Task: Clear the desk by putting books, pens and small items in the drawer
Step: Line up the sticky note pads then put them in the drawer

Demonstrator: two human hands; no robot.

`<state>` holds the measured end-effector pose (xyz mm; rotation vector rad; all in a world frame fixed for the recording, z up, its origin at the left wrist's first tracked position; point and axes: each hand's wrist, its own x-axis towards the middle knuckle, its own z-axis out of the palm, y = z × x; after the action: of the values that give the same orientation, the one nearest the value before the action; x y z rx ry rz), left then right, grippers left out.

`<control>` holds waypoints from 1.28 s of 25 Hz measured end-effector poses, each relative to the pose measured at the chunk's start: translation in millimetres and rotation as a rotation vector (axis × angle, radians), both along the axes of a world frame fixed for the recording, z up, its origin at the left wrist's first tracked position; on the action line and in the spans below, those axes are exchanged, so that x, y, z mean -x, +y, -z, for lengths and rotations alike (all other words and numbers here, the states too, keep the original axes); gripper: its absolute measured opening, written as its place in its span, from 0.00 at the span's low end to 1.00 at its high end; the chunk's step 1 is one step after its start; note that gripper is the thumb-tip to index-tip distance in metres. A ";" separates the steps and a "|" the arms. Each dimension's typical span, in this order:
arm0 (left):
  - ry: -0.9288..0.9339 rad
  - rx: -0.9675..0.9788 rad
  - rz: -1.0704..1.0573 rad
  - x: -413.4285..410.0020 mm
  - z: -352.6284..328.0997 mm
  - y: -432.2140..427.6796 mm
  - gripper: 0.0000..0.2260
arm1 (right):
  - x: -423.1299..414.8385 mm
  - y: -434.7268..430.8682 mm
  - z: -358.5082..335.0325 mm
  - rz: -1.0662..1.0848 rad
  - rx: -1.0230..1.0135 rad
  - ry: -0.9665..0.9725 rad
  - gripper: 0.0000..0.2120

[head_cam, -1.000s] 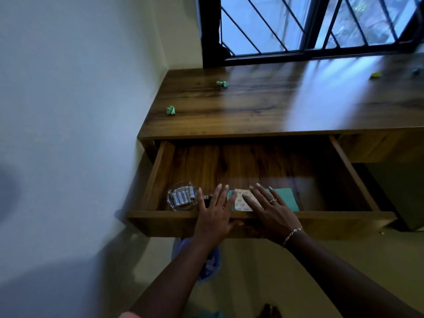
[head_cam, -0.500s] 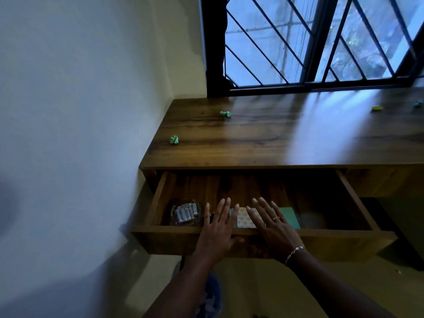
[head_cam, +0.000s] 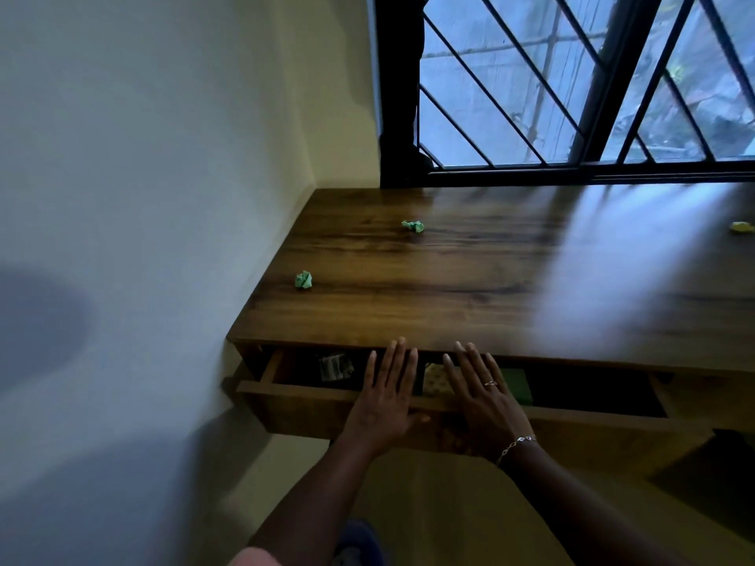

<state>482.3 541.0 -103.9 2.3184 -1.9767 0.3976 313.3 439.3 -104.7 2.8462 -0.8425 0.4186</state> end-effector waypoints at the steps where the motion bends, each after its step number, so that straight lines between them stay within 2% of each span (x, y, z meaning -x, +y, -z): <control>1: -0.005 -0.005 -0.002 -3.8 -0.2 -7.5 0.43 | -3.7 -7.3 -0.9 -0.003 -0.011 -0.010 0.32; 5: -0.040 -0.029 -0.006 -15.0 -0.9 -28.9 0.42 | -14.8 -27.7 -1.7 -0.002 0.020 -0.021 0.34; 9: -0.085 0.053 -0.015 -13.3 -0.6 -37.9 0.41 | -20.1 -40.6 2.7 -0.029 0.056 -0.027 0.35; 13: -0.093 0.128 -0.065 -5.1 -12.2 -46.8 0.42 | -27.8 -51.8 7.5 -0.089 0.174 -0.140 0.32; 20: -0.199 0.183 -0.109 5.6 -23.0 -65.6 0.27 | -46.8 -61.2 11.1 -0.102 0.348 -0.246 0.20; 24: -0.239 0.181 -0.098 7.7 -23.6 -73.4 0.22 | -54.2 -66.3 13.1 -0.089 0.435 -0.243 0.19; 32: -0.243 0.163 -0.099 9.4 -24.5 -74.5 0.20 | -56.3 -68.2 12.8 -0.094 0.356 -0.267 0.11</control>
<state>472.9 466.5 -79.4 2.3652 -1.8466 0.8516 369.6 371.1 -117.5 2.5371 -0.5995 0.8802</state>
